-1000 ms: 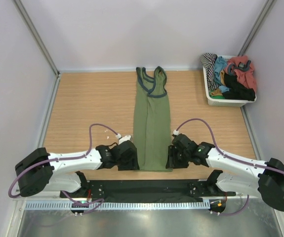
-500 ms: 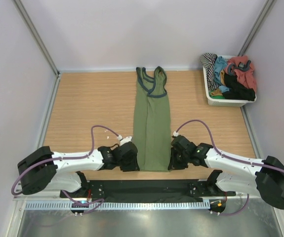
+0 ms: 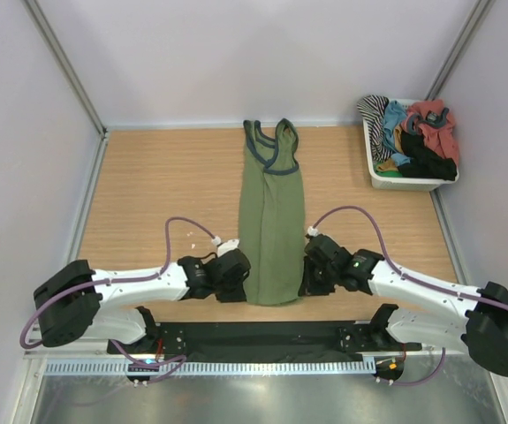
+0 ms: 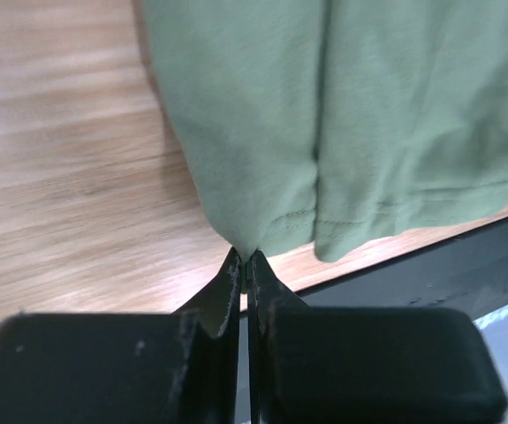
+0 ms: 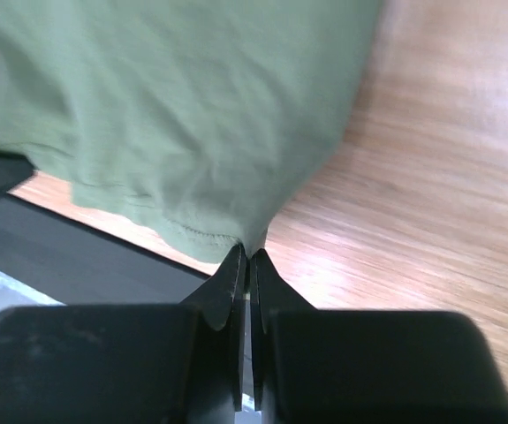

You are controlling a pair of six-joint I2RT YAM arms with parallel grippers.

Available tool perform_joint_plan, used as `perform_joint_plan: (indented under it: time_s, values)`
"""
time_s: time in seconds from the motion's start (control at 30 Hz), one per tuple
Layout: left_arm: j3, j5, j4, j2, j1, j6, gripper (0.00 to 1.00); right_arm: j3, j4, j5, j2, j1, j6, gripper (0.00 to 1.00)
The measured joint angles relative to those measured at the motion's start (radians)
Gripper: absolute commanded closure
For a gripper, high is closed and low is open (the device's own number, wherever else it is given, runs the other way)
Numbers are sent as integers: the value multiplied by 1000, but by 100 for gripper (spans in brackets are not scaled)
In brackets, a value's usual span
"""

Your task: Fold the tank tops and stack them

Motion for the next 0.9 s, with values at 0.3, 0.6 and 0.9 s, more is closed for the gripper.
perform_joint_plan:
  time_s: [0.3,0.6,0.9]
  values:
    - [209,-59,-103,-30,100,124,100,273,-94,178,51,-3,-105,99]
    - [395,-48,-146,61,299,258,100,570,-153,332,252,-122,-244,99]
    - [708,-52,-151,320,454,349,100,859,-153,346,526,-308,-351,99]
